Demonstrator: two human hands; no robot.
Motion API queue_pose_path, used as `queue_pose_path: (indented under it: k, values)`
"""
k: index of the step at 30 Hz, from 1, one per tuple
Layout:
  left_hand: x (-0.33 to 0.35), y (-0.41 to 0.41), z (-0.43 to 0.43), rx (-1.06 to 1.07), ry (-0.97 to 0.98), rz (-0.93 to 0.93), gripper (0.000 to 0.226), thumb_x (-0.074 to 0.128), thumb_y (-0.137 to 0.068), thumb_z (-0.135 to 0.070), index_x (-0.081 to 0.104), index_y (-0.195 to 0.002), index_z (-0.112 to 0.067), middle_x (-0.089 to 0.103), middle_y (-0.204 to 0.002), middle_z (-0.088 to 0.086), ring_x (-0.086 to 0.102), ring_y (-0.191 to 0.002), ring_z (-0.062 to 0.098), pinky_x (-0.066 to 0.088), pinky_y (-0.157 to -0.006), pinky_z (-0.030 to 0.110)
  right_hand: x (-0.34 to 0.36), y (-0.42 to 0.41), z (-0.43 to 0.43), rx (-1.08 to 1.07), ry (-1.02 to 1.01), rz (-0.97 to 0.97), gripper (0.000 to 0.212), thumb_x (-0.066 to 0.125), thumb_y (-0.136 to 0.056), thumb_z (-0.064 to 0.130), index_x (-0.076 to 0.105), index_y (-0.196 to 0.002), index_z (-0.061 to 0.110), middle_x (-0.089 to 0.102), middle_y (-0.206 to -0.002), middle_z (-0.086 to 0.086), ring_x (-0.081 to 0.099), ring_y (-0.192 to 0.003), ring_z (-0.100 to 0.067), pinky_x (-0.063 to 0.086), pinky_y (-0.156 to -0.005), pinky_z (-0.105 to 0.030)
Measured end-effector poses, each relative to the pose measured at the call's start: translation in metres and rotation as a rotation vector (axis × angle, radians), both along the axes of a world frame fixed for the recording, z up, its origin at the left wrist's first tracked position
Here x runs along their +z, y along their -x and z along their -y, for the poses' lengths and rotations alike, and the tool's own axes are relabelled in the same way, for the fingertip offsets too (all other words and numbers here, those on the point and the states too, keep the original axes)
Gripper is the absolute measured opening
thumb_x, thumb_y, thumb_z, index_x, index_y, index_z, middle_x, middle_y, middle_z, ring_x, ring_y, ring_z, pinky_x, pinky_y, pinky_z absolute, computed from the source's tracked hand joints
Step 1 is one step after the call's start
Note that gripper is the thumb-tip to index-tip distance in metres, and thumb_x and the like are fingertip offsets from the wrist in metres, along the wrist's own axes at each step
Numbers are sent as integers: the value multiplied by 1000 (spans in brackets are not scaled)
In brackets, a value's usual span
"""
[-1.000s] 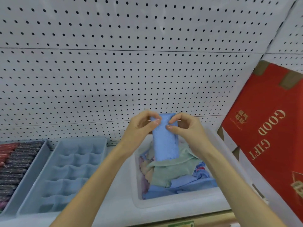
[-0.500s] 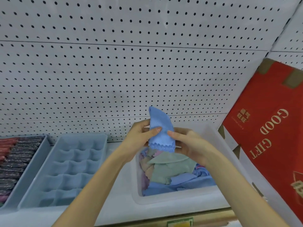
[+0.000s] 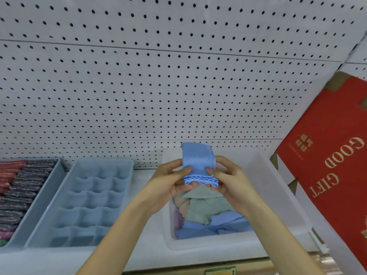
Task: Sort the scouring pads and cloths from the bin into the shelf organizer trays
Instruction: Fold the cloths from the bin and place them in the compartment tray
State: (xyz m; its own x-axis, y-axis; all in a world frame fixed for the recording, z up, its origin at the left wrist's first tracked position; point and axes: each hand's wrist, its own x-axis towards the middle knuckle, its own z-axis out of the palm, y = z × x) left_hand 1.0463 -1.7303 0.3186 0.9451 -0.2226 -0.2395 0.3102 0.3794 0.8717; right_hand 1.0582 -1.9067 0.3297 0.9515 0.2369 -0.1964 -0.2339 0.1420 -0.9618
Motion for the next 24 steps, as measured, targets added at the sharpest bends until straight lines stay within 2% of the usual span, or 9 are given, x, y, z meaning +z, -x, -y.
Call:
queue_pose_path:
  k: [6, 9, 12, 14, 16, 18, 20, 22, 24]
  values:
    - [-4, 3, -3, 39, 225, -63, 25, 57, -79, -1, 80, -83, -10, 75, -86, 12, 72, -66, 13, 56, -58, 16, -7, 0, -5, -50, -233, -146, 20, 50, -91, -8, 66, -102, -2, 65, -75, -9, 59, -52, -9, 48, -48, -16]
    - [-5, 4, -2, 18, 283, -52, 38, 43, -89, 9, 79, -82, -3, 74, -88, 16, 73, -71, 18, 56, -58, 19, -11, 0, -4, -41, -321, -198, 24, 45, -91, -10, 67, -98, -3, 69, -81, -11, 63, -59, -9, 51, -51, -16]
    - [-4, 8, -4, -10, 382, -58, 48, 31, -84, 14, 77, -81, 2, 73, -91, 20, 73, -74, 22, 57, -59, 21, -13, 3, 1, 15, -416, -235, 31, 41, -84, -12, 69, -96, -6, 69, -96, -16, 68, -79, -17, 56, -61, -20]
    - [-2, 9, -8, -40, 403, -39, 46, 35, -73, 14, 77, -87, 3, 72, -96, 20, 73, -81, 23, 57, -66, 22, -12, 5, 5, 82, -455, -222, 41, 40, -72, -12, 65, -104, -10, 66, -111, -21, 66, -99, -25, 56, -72, -22]
    - [-5, 10, -11, -74, 347, 16, 45, 42, -71, 22, 75, -95, 2, 72, -100, 19, 72, -87, 23, 56, -72, 21, -9, 6, 9, 171, -352, -128, 52, 46, -62, -11, 63, -111, -7, 66, -114, -18, 64, -105, -22, 53, -79, -21]
    - [-6, 10, -11, -54, 252, 42, 35, 58, -77, 20, 70, -105, 1, 72, -99, 18, 73, -87, 24, 56, -73, 22, -9, 8, 8, 208, -170, -32, 53, 57, -64, -9, 64, -115, 2, 69, -110, -11, 66, -99, -16, 51, -80, -19]
    - [-7, 8, -9, 10, 97, 63, 28, 64, -79, 7, 66, -106, -3, 74, -92, 14, 73, -79, 21, 56, -70, 22, -9, 9, 3, 149, -54, 27, 45, 67, -70, -3, 64, -114, 6, 71, -106, -7, 67, -94, -15, 51, -77, -19]
    - [-7, 7, -6, 59, -110, 123, 16, 61, -88, -4, 68, -102, -8, 74, -86, 9, 70, -72, 17, 55, -66, 23, -11, 10, -5, 45, 11, 66, 31, 73, -74, -1, 66, -104, 8, 72, -91, 1, 66, -79, -12, 51, -67, -19]
    - [-10, 6, -4, 72, -253, 181, 17, 60, -92, -12, 71, -105, -10, 74, -94, 7, 69, -78, 17, 56, -70, 26, -11, 10, -10, -44, 27, 71, 12, 67, -85, 2, 66, -94, 10, 69, -76, 6, 60, -65, -9, 48, -58, -19]
